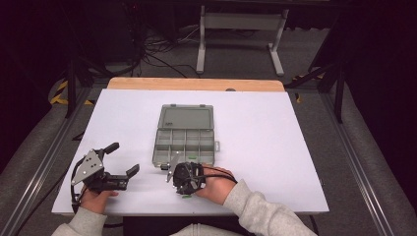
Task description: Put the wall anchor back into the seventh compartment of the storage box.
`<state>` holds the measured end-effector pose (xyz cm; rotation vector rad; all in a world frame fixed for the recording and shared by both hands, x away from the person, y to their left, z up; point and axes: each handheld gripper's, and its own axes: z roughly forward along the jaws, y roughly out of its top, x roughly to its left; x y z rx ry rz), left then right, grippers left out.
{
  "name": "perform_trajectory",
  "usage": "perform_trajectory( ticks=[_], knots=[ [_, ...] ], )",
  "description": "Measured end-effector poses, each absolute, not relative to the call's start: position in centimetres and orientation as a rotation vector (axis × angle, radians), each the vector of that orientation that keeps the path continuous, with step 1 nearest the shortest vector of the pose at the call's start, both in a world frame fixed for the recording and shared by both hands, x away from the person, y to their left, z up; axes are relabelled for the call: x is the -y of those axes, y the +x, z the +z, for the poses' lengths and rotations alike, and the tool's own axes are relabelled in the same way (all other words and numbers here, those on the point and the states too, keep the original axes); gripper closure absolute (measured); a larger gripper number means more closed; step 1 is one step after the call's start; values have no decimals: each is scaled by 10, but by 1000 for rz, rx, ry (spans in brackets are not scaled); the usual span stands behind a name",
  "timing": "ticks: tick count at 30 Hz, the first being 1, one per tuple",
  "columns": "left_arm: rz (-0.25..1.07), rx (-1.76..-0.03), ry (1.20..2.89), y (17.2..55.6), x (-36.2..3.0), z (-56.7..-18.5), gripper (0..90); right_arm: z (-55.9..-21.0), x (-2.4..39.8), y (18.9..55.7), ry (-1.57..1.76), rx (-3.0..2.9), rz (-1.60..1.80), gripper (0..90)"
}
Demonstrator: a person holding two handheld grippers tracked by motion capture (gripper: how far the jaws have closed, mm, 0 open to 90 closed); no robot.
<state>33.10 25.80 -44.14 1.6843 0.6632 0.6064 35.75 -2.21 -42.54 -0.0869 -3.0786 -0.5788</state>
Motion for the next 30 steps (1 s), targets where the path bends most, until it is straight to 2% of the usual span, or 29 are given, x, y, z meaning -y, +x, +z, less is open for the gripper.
perform_trajectory(
  ticks=[30],
  knots=[
    [604,-663,1682,331,-258,-442,4,-367,38,386,-163,3103,-718,843]
  ],
)
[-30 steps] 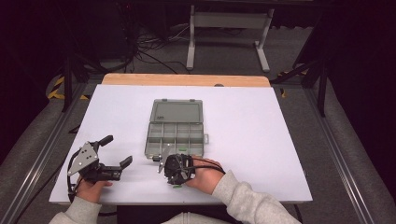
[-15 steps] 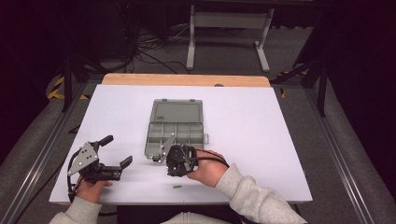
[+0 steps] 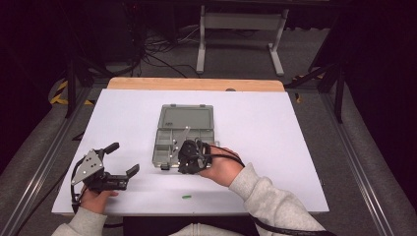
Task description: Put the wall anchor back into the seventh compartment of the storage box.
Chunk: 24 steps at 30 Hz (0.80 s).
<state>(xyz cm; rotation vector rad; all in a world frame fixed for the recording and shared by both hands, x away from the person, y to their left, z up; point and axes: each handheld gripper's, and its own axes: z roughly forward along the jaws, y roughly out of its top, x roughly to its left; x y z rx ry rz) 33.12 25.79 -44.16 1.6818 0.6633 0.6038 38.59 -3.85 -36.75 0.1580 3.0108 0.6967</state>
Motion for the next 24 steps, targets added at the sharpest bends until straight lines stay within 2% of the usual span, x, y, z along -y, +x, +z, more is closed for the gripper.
perform_trajectory(
  ticks=[24],
  knots=[
    [608,-661,1684,332,-258,-442,4,-356,55,427,280,-2939,767,843]
  ],
)
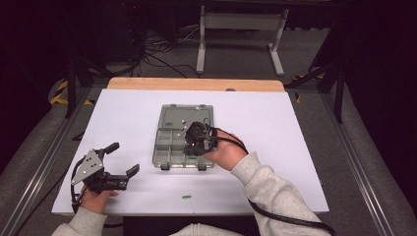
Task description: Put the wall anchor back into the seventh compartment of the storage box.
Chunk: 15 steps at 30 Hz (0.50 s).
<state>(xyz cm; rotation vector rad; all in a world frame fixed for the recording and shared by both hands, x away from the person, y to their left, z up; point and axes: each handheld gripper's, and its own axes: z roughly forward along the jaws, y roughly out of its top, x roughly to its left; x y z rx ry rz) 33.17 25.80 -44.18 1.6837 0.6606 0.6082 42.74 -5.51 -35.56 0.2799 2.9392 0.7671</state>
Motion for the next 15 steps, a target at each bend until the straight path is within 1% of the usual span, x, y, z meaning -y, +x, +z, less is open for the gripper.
perform_trajectory(
  ticks=[9,15],
  knots=[
    [602,-665,1679,331,-258,-442,4,-358,59,440,321,-2917,772,843],
    [602,-665,1678,332,-258,-442,4,-366,60,445,339,-2924,770,844]
  ],
)
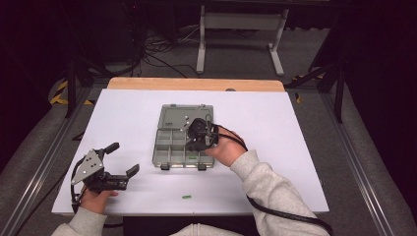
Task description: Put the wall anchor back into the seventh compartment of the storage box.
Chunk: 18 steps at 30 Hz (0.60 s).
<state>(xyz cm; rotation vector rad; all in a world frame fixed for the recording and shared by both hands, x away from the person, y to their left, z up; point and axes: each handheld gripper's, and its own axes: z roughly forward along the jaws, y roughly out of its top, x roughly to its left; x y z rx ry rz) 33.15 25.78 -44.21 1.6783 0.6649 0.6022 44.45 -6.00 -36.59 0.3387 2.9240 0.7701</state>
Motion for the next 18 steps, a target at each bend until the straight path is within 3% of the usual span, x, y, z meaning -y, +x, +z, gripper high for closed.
perform_trajectory(
  ticks=[18],
  knots=[
    [601,-664,1677,332,-258,-442,4,-387,59,449,360,-2967,749,843]
  ],
)
